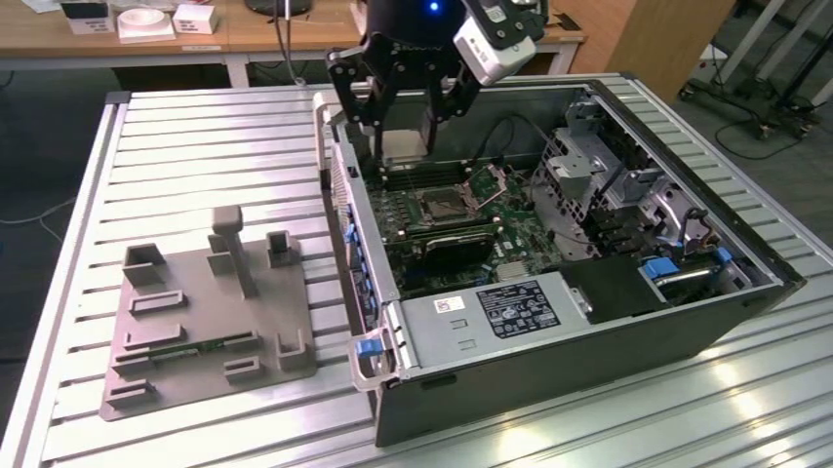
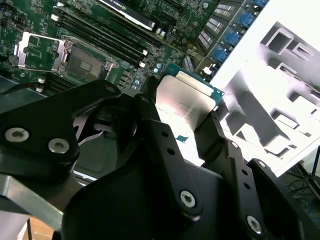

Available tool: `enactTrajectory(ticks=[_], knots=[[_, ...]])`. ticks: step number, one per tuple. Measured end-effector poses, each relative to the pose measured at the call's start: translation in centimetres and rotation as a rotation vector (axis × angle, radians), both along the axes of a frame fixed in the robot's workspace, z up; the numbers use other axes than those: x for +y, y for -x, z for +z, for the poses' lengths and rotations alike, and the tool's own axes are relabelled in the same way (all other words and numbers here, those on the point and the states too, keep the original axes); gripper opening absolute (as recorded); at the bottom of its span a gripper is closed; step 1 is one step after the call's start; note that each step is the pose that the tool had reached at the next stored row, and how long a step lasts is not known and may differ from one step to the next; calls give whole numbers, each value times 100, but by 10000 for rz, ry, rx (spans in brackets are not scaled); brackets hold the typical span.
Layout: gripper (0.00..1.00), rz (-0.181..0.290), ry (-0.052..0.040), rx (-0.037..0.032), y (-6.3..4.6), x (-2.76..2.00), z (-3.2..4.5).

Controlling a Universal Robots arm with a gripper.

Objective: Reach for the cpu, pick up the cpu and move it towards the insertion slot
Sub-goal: 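Pick up the cpu and move it towards the insertion slot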

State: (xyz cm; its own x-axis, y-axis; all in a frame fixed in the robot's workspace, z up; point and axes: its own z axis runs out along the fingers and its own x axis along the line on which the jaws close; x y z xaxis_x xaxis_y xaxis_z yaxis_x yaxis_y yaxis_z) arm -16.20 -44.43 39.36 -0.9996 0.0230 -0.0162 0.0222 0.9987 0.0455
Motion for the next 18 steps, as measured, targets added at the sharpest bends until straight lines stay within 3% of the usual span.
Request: enactTrajectory(ticks=[10, 11, 18], knots=[[54, 1, -1, -3, -20, 31, -6], [54, 1, 0, -5, -27, 57, -10], [54, 1, -1, -13, -49, 99, -16]])
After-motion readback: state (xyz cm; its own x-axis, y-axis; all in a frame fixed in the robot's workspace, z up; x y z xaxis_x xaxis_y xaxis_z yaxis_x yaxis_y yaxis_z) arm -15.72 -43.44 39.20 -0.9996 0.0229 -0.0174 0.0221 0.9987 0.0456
